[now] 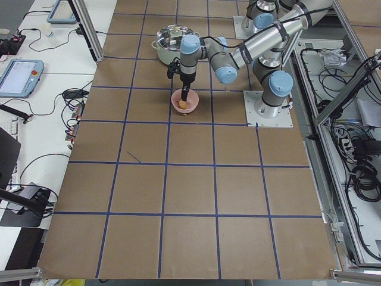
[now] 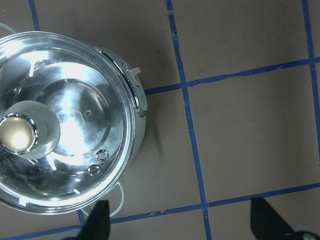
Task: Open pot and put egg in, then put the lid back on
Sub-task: 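Lower the left gripper into the pink bowl around the egg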
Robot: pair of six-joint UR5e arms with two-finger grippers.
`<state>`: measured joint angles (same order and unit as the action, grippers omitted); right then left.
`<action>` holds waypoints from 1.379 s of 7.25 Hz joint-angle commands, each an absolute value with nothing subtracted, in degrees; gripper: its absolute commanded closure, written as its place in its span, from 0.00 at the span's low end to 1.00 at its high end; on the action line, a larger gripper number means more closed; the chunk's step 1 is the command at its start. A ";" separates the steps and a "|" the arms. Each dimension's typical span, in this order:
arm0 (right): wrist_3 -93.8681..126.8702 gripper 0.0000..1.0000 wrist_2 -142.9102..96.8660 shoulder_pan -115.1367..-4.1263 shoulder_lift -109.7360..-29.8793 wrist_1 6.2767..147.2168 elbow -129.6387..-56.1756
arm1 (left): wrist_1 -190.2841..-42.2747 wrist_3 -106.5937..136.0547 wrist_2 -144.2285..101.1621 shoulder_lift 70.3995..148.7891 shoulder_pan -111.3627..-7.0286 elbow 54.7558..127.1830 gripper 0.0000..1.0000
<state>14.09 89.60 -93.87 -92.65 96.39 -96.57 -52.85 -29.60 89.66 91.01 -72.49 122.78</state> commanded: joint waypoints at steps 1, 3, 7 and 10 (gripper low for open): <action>15.20 0.00 89.56 -93.87 -92.72 95.89 -96.15 | -48.96 -34.43 89.82 93.94 -73.74 123.49 0.00; 13.02 0.00 89.22 -93.70 -92.46 96.50 -96.24 | -47.99 -37.09 89.48 94.74 -73.74 123.49 0.00; 12.13 0.00 87.89 -94.04 -92.11 97.47 -96.59 | -47.81 -45.42 89.38 94.75 -73.74 123.49 0.00; 13.10 0.00 85.88 -95.18 -88.71 103.60 -96.07 | -48.16 -49.73 86.30 95.01 -73.65 123.49 0.00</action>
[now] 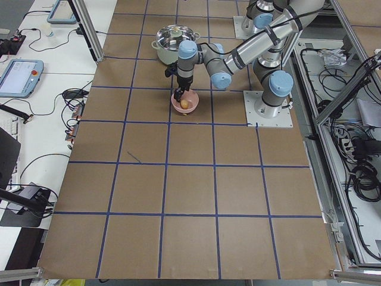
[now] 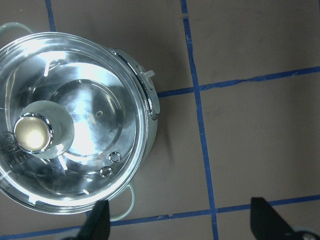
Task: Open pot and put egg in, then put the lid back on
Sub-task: 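Lower the left gripper into the pink bowl around the egg, then close the left gripper on the egg while the right gripper reaches the lid knob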
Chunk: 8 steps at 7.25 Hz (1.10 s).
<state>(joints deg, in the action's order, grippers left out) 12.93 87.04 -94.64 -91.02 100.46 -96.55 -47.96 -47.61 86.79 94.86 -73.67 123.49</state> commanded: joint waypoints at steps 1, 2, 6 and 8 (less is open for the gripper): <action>13.53 0.00 85.70 -97.19 -87.03 104.84 -95.02 | -48.25 -54.18 86.74 96.05 -73.57 123.49 0.00; 18.06 0.00 85.69 -99.73 -84.31 107.38 -94.14 | -48.25 -55.01 88.92 96.85 -73.65 123.57 0.00; 24.96 0.00 85.96 -108.19 -77.88 113.55 -94.92 | -48.34 -63.19 91.32 97.12 -74.00 124.54 0.00; 23.04 0.00 85.96 -108.37 -76.64 113.64 -95.18 | -48.34 -67.39 89.30 97.03 -74.00 124.45 0.00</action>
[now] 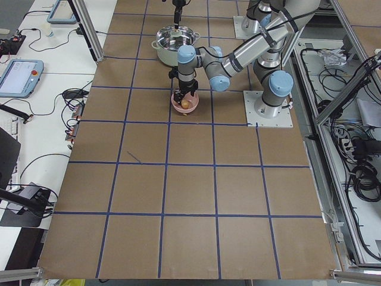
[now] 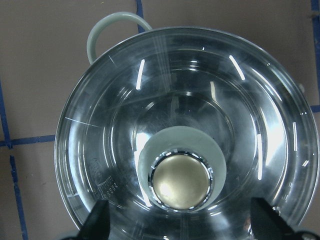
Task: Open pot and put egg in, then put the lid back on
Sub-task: 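Close the left gripper on the egg while the right gripper reaches the lid knob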
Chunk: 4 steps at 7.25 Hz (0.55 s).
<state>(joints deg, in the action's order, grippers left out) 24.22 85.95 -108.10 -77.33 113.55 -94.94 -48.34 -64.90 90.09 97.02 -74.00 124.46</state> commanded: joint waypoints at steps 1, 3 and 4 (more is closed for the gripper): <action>20.94 0.00 86.31 -108.20 -75.86 113.64 -95.27 | -48.34 -69.24 89.47 97.21 -74.00 124.63 0.00; 20.31 0.22 86.49 -108.19 -75.68 113.73 -95.27 | -48.43 -76.70 90.44 97.12 -74.00 124.89 0.00; 20.04 0.42 86.48 -108.19 -75.50 113.73 -95.10 | -48.34 -79.43 90.09 97.21 -74.00 124.81 0.00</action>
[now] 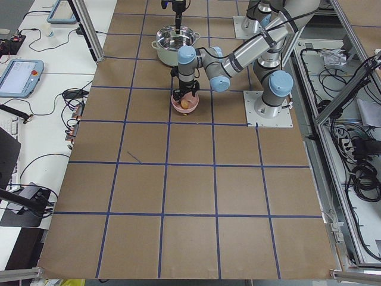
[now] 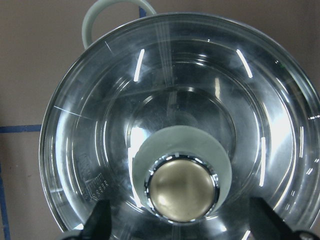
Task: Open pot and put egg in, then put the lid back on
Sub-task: 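Close the left gripper on the egg while the right gripper reaches the lid knob, then grasp the glass lid knob with the right gripper and lift it off the pot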
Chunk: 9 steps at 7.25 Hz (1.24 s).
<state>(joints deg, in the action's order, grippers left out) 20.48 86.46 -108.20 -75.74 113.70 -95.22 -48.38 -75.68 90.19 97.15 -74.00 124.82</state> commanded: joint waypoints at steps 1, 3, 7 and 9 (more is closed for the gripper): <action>19.95 0.48 86.40 -108.19 -75.15 115.30 -95.01 | -48.34 -82.85 90.26 97.21 -74.00 124.80 0.00; 18.91 0.50 86.31 -107.84 -74.53 116.81 -94.75 | -48.34 -83.15 89.65 97.64 -74.00 124.80 0.00; 18.37 0.56 87.01 -105.21 -78.65 112.70 -93.60 | -48.08 -87.60 90.17 98.26 -74.00 124.89 0.00; 18.37 0.56 87.10 -104.24 -80.94 109.88 -93.78 | -47.38 -90.42 90.09 99.48 -74.00 124.37 0.00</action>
